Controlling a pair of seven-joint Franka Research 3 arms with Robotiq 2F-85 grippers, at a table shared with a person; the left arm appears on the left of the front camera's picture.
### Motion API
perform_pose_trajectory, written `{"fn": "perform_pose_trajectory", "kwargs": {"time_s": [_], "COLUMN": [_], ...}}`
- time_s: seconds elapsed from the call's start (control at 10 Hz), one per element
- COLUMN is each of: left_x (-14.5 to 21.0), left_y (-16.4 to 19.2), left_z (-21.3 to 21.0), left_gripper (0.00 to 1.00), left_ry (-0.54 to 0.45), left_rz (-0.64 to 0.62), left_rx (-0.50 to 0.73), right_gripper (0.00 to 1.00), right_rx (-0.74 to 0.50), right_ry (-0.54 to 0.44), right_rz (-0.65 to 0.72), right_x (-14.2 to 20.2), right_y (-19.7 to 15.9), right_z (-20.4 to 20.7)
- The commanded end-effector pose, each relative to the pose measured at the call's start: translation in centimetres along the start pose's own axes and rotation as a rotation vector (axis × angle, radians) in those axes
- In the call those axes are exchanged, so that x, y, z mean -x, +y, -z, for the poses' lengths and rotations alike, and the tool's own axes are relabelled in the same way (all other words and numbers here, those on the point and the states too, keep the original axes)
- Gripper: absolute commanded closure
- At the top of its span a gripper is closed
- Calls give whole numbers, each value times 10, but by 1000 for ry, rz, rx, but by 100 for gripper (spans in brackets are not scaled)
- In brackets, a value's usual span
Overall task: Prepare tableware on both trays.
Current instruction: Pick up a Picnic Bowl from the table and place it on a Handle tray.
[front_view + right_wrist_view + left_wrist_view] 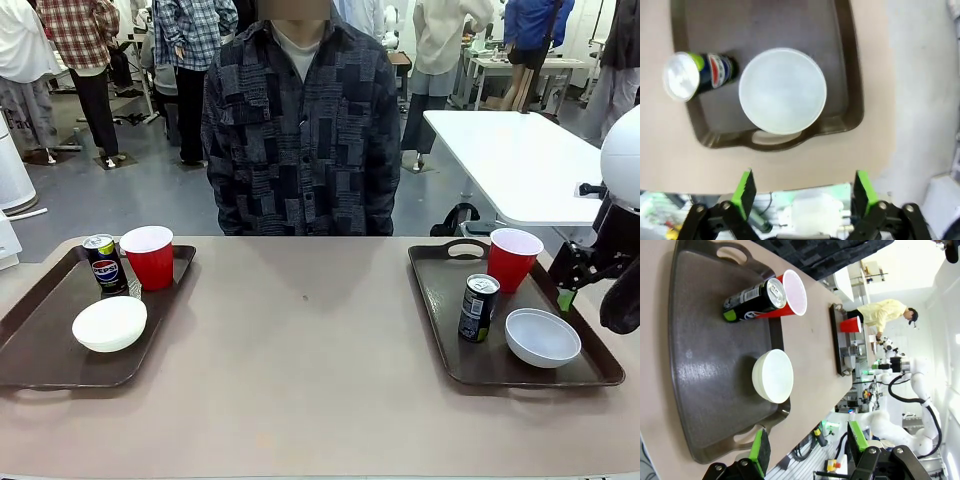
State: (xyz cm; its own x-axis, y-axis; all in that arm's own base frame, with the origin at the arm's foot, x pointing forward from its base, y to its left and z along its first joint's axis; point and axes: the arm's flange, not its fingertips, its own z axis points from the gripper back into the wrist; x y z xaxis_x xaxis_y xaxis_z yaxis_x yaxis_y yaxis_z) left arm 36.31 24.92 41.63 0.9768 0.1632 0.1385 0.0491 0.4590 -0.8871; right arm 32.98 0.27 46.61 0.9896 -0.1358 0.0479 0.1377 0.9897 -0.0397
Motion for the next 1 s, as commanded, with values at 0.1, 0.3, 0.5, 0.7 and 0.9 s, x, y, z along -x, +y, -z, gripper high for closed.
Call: {"fn": "perform_pose_trajectory", "kwargs": {"time_s": [0.1,0.3,0.5,0.7,0.9], "left_x": [1,1,1,1,1], "left_y": [-3,-3,-3,-3,-3], "left_z": [-2,-2,-2,-2,-2], "left_gripper": [18,18,18,18,18], "left_ry": [-5,-5,-5,-5,-5], "left_rz": [-14,-14,-14,-14,-14], "left_rx": [7,7,7,7,7], "right_gripper": [0,0,0,0,0], "right_rx": [0,0,0,0,0], "right_ry": [15,15,15,15,15], "right_rz": [16,16,16,16,16], "right_x": [-8,-8,-8,-8,-8], "right_y": [-6,-6,-6,-6,-6], "right_z": [11,11,11,11,11]}}
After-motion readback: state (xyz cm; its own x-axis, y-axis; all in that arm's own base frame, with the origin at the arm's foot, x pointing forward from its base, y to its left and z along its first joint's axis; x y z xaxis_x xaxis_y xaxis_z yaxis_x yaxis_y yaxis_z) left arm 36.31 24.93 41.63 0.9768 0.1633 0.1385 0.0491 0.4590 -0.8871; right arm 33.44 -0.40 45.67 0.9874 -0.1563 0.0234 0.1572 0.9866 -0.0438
